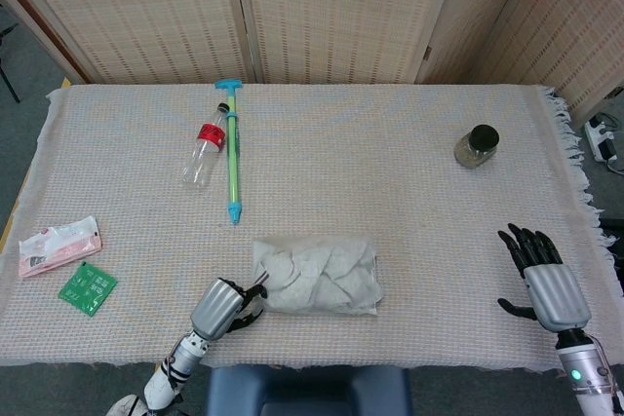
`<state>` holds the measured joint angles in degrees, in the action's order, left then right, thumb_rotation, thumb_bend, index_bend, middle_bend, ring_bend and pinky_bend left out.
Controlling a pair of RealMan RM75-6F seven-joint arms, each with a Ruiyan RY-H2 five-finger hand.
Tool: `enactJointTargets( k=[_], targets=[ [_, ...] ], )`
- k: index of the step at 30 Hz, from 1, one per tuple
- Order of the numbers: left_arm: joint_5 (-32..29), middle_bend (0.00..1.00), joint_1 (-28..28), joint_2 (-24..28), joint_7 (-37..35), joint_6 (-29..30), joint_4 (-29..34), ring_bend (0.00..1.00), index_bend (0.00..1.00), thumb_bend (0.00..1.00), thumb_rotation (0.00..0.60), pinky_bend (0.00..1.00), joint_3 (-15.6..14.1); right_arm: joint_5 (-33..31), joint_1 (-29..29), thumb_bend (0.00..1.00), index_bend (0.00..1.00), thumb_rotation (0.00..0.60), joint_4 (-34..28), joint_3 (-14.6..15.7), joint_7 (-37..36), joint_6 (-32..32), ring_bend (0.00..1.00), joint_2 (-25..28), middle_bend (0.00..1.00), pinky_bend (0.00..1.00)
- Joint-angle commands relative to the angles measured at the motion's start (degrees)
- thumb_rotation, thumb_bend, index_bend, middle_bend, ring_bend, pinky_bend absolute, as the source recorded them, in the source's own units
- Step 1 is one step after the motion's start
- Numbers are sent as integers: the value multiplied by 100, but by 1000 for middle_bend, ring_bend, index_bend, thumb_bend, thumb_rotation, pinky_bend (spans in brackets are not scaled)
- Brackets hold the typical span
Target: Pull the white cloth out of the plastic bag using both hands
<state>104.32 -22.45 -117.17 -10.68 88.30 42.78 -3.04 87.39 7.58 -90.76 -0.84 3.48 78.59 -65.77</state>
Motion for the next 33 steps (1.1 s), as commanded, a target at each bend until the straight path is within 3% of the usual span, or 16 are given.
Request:
enactJointTargets(
  k=[1,5,14,23,28,33],
  targets=[
    [-28,1000,-19,-36,-23,16,-83,1000,598,448,600,1000,-26,10,2,1,0,600,-1,7,-4,-2,0,1,0,0],
    [-52,1000,-43,-63,-65,40,-155,1000,655,521,600,1000,-56,32,7,0,0,600,-9,29,-11,-16,0,6,0,0],
    [-35,1000,-30,-69,-170,193,-215,1000,778,567,600,1000,-188,444,162,18,5,600,293,146,-173,-87,0,-333,0,0],
    [-105,1000,-51,-59,-112,125,-83,1000,776,554,600,1000,-226,1069,767,123,343,600,1276,182,-1344,-368,0,-1469,0,0],
    [-128,1000,-61,-34,-55,115,16,1000,776,552,600,1000,-237,859,992,131,434,600,1702,158,-1900,-754,0,-2037,0,0],
    [-185,1000,-54,39,-40,91,133,1000,776,551,600,1000,-229,752,1104,145,459,600,2134,153,-2404,-865,0,-2585,0,0]
  ],
)
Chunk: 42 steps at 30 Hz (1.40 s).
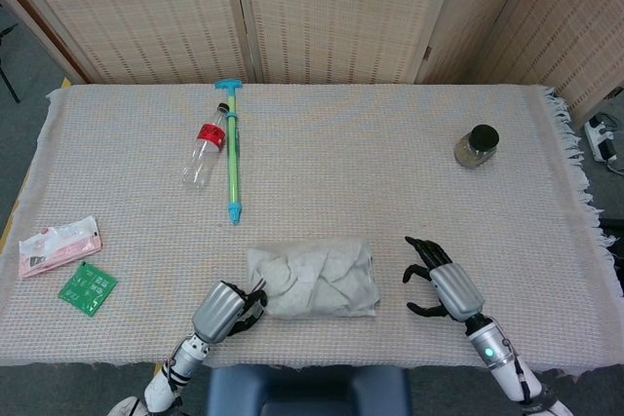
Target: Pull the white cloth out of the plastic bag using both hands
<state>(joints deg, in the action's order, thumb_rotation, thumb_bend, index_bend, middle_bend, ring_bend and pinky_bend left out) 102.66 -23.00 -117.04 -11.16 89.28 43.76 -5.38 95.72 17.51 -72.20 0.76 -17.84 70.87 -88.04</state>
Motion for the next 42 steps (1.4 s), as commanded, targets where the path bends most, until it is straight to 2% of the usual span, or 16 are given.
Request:
enactJointTargets(
  k=[1,9,22,25,28,33,35,42],
  targets=[
    [-24,1000,0,39,14,-4,54,1000,776,550,600,1000,9,-78,125,146,462,600,337,-9,-314,-79,0,-438,0,0],
    [-64,1000,-29,166,28,28,280,1000,775,549,600,1000,56,-154,237,146,491,600,578,-83,-595,6,0,-882,0,0],
    [-122,1000,-64,260,88,-37,435,1000,774,547,600,1000,95,-279,400,154,495,600,927,-40,-986,-162,0,-1405,0,0],
    [-144,1000,-72,274,77,-59,440,1000,774,547,600,1000,109,-289,453,185,504,600,983,-34,-1058,-198,0,-1508,0,0],
    [-161,1000,-78,282,70,-76,437,1000,774,546,600,1000,119,-305,489,285,526,600,1037,-47,-1087,-200,0,-1597,0,0],
    [-169,1000,-84,303,37,-63,447,1000,773,546,600,1000,128,-324,522,531,600,600,1152,-69,-1145,-147,0,-1735,3,0],
    [-176,1000,-86,312,31,-54,449,1000,772,546,600,1000,139,-319,524,598,621,600,1202,-69,-1123,-111,0,-1772,13,0],
    [-243,1000,-108,393,19,-32,463,1000,770,545,600,1000,232,-324,482,683,699,600,1079,-14,-1175,1,0,-1615,54,0]
  ],
)
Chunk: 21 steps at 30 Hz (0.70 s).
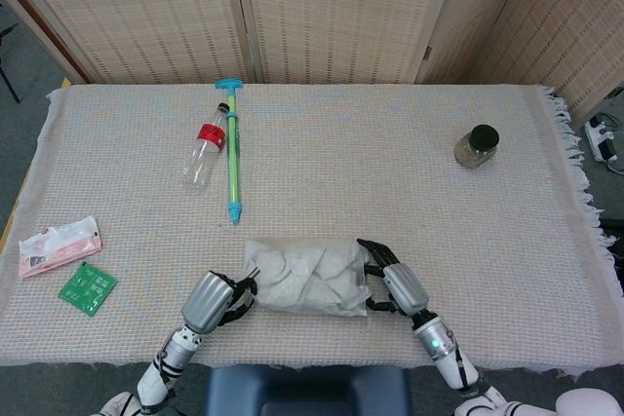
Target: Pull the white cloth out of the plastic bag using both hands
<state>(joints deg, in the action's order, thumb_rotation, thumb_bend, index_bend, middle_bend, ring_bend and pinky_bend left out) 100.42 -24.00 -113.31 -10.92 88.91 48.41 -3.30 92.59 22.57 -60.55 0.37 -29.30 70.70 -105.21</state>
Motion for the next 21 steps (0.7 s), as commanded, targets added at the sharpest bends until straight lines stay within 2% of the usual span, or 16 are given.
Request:
enactJointTargets(
  k=[1,13,21],
  targets=[
    [-42,1000,-18,43,-9,8,-13,1000,770,545,600,1000,58,-18,-36,688,700,600,-161,43,-27,25,0,209,55,0],
    [-430,1000,10,417,-134,82,-407,1000,778,544,600,1000,435,-287,-245,700,724,600,-860,-45,320,222,0,1521,70,0],
    [-888,1000,103,709,-171,59,-858,1000,780,543,600,1000,799,-558,-410,701,725,600,-762,-215,330,367,0,2090,71,0]
  ],
)
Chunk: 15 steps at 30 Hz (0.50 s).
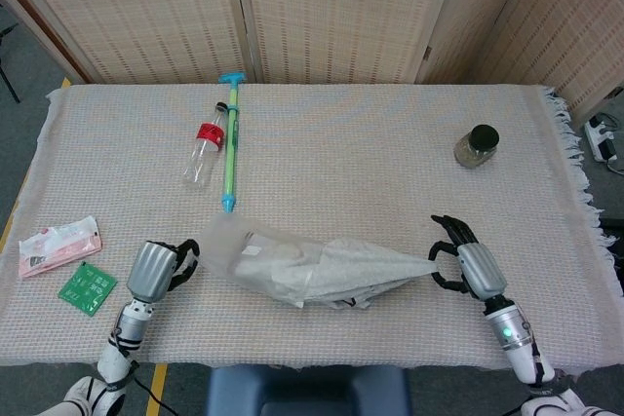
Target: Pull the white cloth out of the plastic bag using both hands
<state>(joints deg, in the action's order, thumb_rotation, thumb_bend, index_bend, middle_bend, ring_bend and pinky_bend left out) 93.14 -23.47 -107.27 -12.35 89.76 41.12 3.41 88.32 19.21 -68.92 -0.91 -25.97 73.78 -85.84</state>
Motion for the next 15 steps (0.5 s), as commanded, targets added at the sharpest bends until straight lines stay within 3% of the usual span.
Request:
enactJointTargets(
  k=[1,5,10,11,13,15],
  targets=[
    [-258,1000,85,163,-72,-55,-172,1000,780,543,600,1000,187,-213,-107,701,725,600,129,-137,-31,66,0,224,71,0],
    [-463,1000,234,359,-274,-113,-138,1000,780,545,600,1000,259,-438,-188,701,725,600,272,-275,-246,48,0,401,71,0],
    [-434,1000,362,477,-334,-138,-1,1000,774,532,600,1000,119,-475,-232,700,716,600,391,-300,-406,15,0,449,71,0],
    [-415,1000,380,515,-336,-183,88,1000,753,511,600,1000,68,-433,-235,691,676,600,403,-257,-412,-14,0,462,62,0],
    [-401,1000,409,650,-296,-286,386,1000,665,446,600,1000,-8,-368,-250,597,505,600,380,-192,-419,-43,0,507,25,0],
    [-423,1000,448,862,-172,-349,817,999,550,379,598,1000,-37,-353,-273,391,216,600,260,-139,-284,-94,0,643,0,0]
  ],
)
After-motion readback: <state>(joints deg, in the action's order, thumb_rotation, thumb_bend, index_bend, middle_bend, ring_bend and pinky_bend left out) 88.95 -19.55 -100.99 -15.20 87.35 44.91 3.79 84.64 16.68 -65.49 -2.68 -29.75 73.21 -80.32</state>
